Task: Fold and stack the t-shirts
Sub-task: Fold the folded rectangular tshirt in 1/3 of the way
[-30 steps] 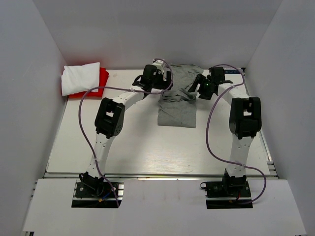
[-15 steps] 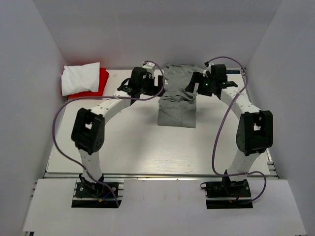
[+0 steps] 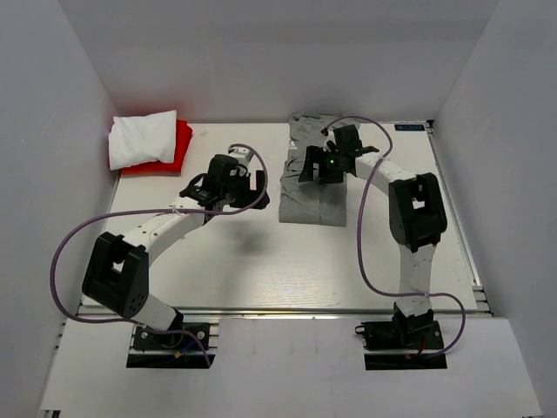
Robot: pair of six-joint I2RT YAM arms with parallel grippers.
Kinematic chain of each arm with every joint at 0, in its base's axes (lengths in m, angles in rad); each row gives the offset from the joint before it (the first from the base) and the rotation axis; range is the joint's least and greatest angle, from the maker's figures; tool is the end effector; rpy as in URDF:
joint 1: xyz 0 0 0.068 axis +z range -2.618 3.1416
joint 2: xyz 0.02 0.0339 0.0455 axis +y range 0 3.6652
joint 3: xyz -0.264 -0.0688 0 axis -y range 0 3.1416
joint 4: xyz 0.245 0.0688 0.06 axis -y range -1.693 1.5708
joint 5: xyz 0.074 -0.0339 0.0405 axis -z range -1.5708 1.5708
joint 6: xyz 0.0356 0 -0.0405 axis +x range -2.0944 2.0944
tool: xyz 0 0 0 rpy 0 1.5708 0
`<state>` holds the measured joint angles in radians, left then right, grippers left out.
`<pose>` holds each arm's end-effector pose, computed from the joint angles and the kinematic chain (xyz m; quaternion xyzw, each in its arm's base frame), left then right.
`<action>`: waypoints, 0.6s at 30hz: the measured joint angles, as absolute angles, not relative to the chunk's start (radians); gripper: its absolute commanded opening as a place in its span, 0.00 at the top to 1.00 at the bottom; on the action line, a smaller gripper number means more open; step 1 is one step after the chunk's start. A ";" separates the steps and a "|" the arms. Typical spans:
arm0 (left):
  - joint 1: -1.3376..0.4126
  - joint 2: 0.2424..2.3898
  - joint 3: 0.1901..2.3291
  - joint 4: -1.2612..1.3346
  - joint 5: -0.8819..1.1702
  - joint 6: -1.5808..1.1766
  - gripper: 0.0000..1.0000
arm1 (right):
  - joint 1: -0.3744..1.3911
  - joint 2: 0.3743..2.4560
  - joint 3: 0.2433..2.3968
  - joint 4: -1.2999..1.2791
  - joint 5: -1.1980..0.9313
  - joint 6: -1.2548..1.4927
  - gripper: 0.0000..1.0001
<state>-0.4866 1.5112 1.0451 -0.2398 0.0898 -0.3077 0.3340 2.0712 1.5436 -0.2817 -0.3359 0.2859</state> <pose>0.2932 -0.1587 0.2495 0.0998 0.9017 -0.1995 0.3703 0.4334 0.1628 0.1957 -0.0841 0.9136 0.2595 0.3016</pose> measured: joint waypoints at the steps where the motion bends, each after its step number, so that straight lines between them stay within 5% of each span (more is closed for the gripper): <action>1: -0.487 1.499 1.034 -0.247 0.090 -0.312 0.00 | 0.333 2.095 1.570 -0.282 -0.333 0.290 0.10; 12: -0.487 1.448 1.007 -0.318 0.086 -0.323 0.00 | 0.295 2.273 1.942 -0.263 -0.174 0.337 0.10; 18: -0.496 1.485 1.040 -0.339 0.094 -0.303 0.00 | 0.262 2.249 1.942 -0.261 -0.139 0.325 0.10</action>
<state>-0.4961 1.4849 1.0405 -0.3389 0.0937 -0.3035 0.2615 2.2486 1.9415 -0.2611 -0.1387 0.3248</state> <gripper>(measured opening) 0.994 0.904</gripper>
